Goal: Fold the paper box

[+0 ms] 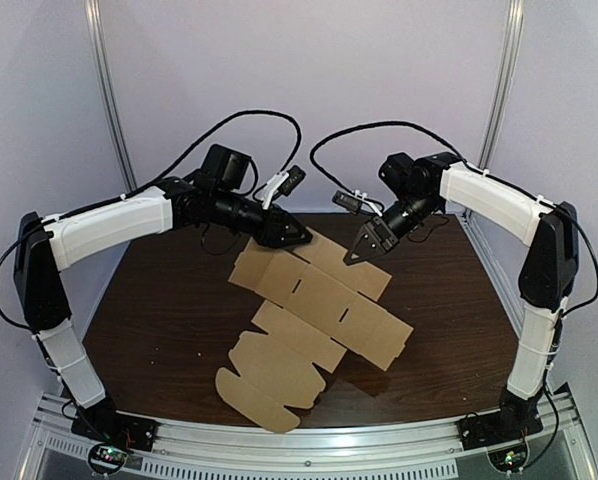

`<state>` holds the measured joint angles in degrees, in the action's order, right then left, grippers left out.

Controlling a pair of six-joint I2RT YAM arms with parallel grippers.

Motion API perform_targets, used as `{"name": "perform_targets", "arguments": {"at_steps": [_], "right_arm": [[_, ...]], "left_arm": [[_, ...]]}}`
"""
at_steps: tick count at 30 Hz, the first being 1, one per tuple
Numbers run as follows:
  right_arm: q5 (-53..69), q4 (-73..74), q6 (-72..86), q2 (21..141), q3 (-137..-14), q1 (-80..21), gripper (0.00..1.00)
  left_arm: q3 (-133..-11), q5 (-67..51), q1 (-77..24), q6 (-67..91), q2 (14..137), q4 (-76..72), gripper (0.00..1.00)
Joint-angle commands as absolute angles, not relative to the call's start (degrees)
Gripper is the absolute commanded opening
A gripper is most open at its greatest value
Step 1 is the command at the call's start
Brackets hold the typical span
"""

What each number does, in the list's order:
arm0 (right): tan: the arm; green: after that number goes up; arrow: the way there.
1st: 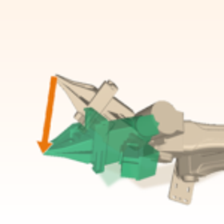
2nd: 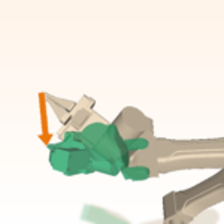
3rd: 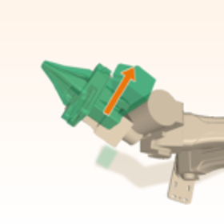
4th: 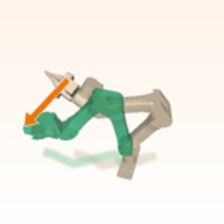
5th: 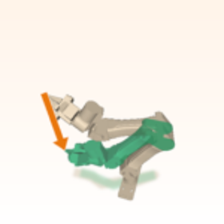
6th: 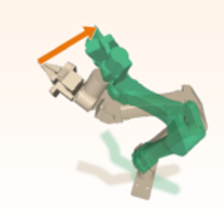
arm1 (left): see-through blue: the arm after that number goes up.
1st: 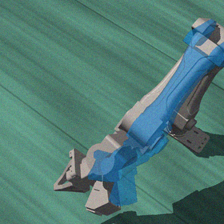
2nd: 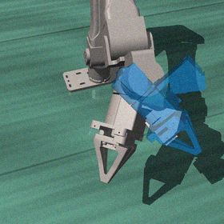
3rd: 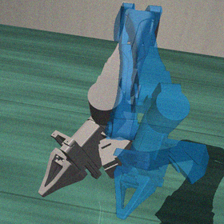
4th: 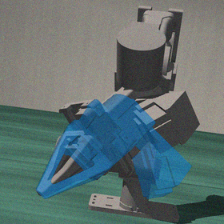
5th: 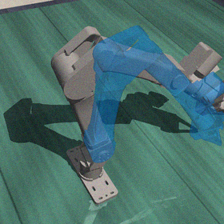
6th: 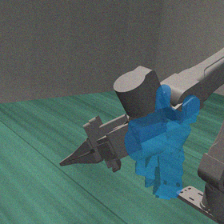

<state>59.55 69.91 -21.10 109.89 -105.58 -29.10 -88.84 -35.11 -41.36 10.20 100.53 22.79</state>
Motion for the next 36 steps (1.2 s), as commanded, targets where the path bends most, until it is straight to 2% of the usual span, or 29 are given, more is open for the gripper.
{"name": "perform_targets", "arguments": {"at_steps": [1,5,9,15,18,22,28,32,36], "right_arm": [[59.1,64.4,-16.3,110.0,-106.0,-27.8,0.00],[58.4,62.2,-13.9,110.0,-105.1,-26.9,0.00],[58.9,61.1,-12.9,109.9,-104.9,-26.5,0.00],[61.2,61.2,-14.2,109.3,-104.2,-26.5,0.00],[62.7,62.0,-16.7,108.3,-103.1,-26.5,0.00],[61.1,64.7,-22.2,106.8,-101.5,-26.3,0.00],[59.4,65.9,-28.5,104.8,-99.1,-26.1,0.00],[61.8,70.9,-34.4,104.2,-100.5,-26.3,0.00],[62.3,80.3,-43.7,104.0,-103.3,-27.1,0.00]], "left_arm": [[-90.6,-36.2,-43.6,11.0,101.4,22.7,0.32],[-90.6,-36.7,-44.8,11.8,101.5,22.3,0.27],[-89.9,-36.6,-46.4,12.6,101.8,21.3,0.27],[-87.8,-35.4,-47.0,15.6,103.0,16.9,0.37],[-87.9,-35.3,-47.1,16.4,103.5,15.5,0.38],[-94.4,-33.1,-47.1,8.6,99.8,28.3,0.42],[-100.4,-21.3,-46.8,-3.5,93.4,39.4,0.57],[-105.9,-18.2,-45.5,-5.7,97.2,44.9,0.58],[-108.4,-20.3,-43.0,-6.5,100.2,47.3,0.58]]}}
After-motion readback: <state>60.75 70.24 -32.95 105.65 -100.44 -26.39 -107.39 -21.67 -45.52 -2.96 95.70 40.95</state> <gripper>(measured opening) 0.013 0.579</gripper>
